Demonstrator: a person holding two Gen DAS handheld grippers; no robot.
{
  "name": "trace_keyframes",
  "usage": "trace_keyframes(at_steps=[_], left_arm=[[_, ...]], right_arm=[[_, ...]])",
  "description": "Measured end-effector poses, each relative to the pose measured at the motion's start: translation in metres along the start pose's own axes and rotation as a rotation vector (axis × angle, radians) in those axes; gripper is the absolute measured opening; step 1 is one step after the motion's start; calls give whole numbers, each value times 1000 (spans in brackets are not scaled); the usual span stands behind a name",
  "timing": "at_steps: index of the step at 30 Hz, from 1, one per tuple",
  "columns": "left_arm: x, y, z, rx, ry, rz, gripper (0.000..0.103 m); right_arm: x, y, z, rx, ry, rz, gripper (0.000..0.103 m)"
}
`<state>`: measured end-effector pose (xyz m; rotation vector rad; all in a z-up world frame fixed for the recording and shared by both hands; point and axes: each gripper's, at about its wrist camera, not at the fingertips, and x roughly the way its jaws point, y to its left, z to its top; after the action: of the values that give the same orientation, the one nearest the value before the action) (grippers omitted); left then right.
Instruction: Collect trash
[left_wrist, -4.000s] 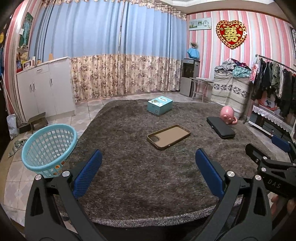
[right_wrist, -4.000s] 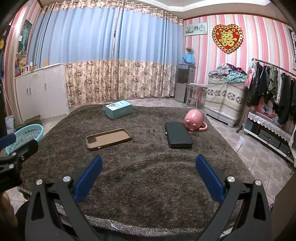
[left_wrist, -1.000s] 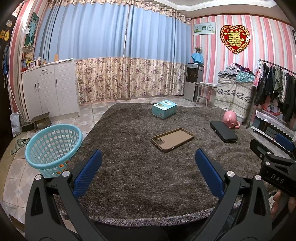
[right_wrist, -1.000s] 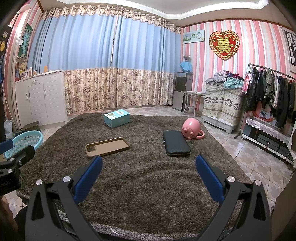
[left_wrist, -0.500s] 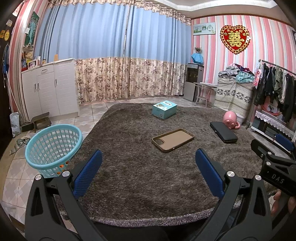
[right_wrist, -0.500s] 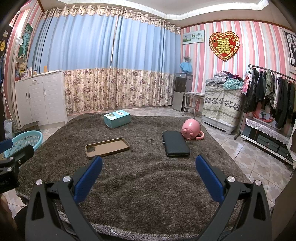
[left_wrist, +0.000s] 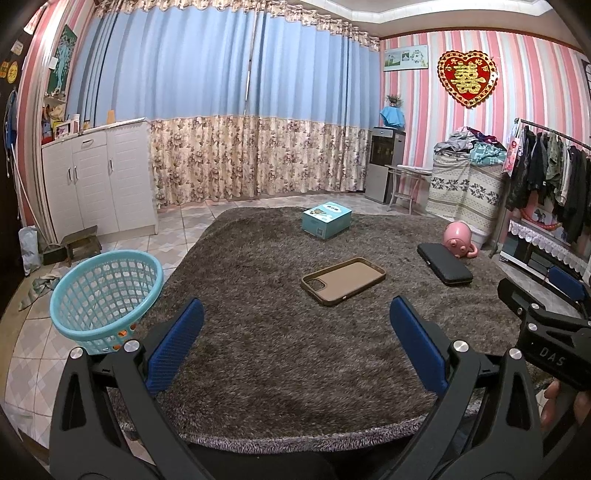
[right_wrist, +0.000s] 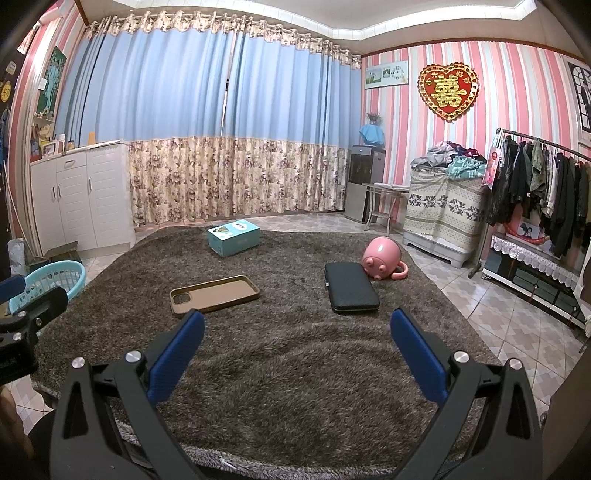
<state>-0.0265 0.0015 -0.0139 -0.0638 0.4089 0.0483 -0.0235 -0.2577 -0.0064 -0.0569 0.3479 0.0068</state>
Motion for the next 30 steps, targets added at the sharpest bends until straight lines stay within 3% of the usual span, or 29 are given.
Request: trace_keyframes(at_steps=[30], left_arm=[[-6, 2, 9, -6, -11, 12, 97]], right_arm=[[3, -1, 0, -4, -1, -1, 99]])
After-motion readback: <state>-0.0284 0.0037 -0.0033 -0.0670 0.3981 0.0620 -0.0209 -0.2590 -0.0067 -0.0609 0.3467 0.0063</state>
